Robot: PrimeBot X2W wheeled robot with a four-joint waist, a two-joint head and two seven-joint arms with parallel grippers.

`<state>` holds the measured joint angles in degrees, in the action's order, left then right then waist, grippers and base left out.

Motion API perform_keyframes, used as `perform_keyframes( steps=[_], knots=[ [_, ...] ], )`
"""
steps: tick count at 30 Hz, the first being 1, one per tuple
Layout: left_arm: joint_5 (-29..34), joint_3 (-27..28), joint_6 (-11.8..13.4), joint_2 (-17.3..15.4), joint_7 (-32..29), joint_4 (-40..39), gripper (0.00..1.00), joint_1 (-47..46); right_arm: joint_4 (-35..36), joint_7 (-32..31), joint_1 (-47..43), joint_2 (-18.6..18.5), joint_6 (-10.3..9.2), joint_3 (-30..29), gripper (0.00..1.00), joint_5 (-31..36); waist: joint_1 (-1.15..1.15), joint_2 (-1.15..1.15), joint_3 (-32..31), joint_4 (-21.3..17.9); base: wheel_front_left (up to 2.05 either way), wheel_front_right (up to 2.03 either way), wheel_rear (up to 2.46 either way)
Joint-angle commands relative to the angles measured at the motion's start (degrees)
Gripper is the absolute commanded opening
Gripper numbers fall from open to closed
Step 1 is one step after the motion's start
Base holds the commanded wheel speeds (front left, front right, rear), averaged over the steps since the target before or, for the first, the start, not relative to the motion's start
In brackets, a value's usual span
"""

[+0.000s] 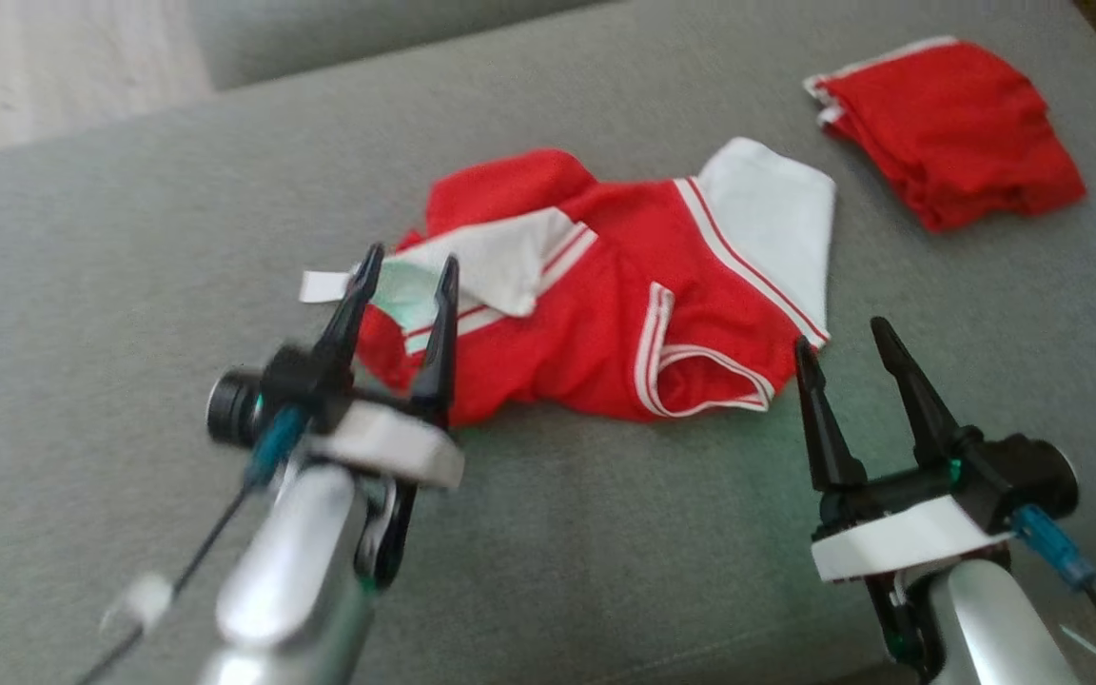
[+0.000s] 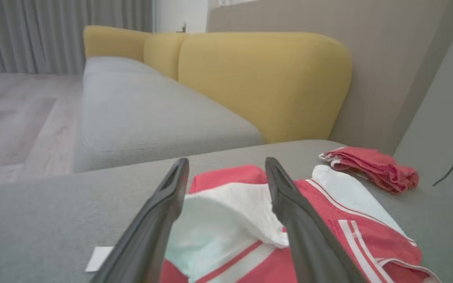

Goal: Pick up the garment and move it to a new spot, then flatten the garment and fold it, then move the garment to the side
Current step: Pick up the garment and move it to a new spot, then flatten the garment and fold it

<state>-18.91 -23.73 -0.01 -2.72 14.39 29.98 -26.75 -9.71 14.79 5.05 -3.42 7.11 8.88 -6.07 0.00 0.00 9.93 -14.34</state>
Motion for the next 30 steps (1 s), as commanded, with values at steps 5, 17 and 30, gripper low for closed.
perform_keyframes(
  steps=[5,17,30],
  knots=[
    [3.92,6.95,2.51,-0.23,0.6,-13.8,1.0,14.38,-0.04,0.21,-3.54,-0.34,0.37,-0.83,1.0,-0.75,0.0,0.0,-8.23,6.12,0.0,0.0,0.0],
    [7.7,12.32,6.28,-0.17,0.61,-29.66,1.0,35.31,0.21,0.21,-9.49,-1.14,0.37,-0.48,1.0,-1.25,0.0,0.0,-14.92,11.55,0.0,0.0,0.0],
    [8.25,13.49,6.27,-0.16,0.61,-29.8,1.0,37.53,-0.83,0.21,-10.58,-0.85,0.37,0.34,1.0,-2.08,0.0,0.0,-15.89,12.1,0.0,0.0,0.0]
  ],
)
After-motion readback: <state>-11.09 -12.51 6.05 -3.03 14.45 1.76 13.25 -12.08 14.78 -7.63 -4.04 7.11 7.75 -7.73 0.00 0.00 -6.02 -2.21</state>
